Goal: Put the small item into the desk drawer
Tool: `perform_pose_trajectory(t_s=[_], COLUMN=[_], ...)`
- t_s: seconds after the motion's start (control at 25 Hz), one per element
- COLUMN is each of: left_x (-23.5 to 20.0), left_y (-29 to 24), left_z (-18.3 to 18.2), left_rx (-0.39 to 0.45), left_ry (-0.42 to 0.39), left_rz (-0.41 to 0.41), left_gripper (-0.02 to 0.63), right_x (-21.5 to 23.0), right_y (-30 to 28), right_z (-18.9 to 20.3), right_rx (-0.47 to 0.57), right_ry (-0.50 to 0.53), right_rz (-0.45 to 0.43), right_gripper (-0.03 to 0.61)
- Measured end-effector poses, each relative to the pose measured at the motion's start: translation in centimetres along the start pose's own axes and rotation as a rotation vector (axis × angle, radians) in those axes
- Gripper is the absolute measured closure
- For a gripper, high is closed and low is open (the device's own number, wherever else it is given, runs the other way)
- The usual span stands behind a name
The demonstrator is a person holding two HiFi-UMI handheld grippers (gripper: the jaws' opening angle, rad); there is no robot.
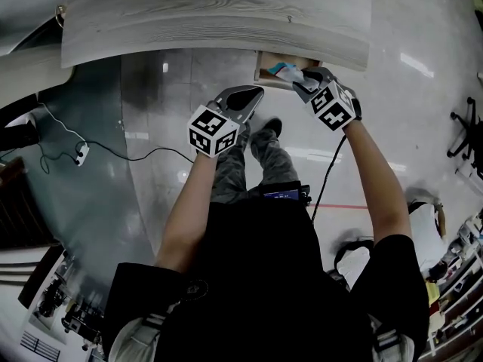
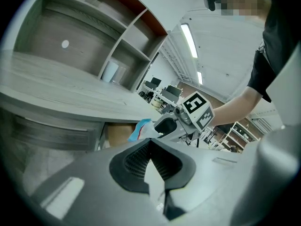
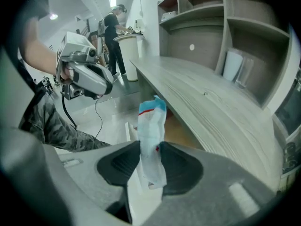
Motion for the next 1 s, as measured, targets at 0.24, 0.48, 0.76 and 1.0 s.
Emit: perform_pose_trajectory(t_s=[0.24,0.48,0.76,1.0], left_x=[-0.2,-0.5,-0.9,-1.6], left_y=[-0.5,-0.6,-0.3,0.0], left_z=[0.6,1.1,2.0,2.8], left_rx=[-0.009,-0.020,-0.023,-0.033], left_ry=[0.001,0.006,0.022,0.027], left_rz=[-0.006,-0.011,-0.024,-0.034], left_gripper=[0.612,0.612,0.612,0.612], right_x=[0.0,-0.2,-1.3,-1.6], right_y=[-1.6,-3.1,-5.3,-7.3], right_z=[0.8,1.5,2.4,2.9], right_rx=[-0.043,-0.095,-0.142,-0.176], right_ry=[0.019,0.084,0.184,0.220], right_rz=[-0.014,-0.021,-0.030,-0.043], right_gripper=[0.436,0.435,0.434,0.434])
Point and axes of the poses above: the fingertips, and each gripper's own axes: y backward along the fingers, x to its right, z out of its underside, the point moved 5 cm from there along y, backward along the fingers, and after that the axes turned 9 degrees about z, right-handed, at the moved point
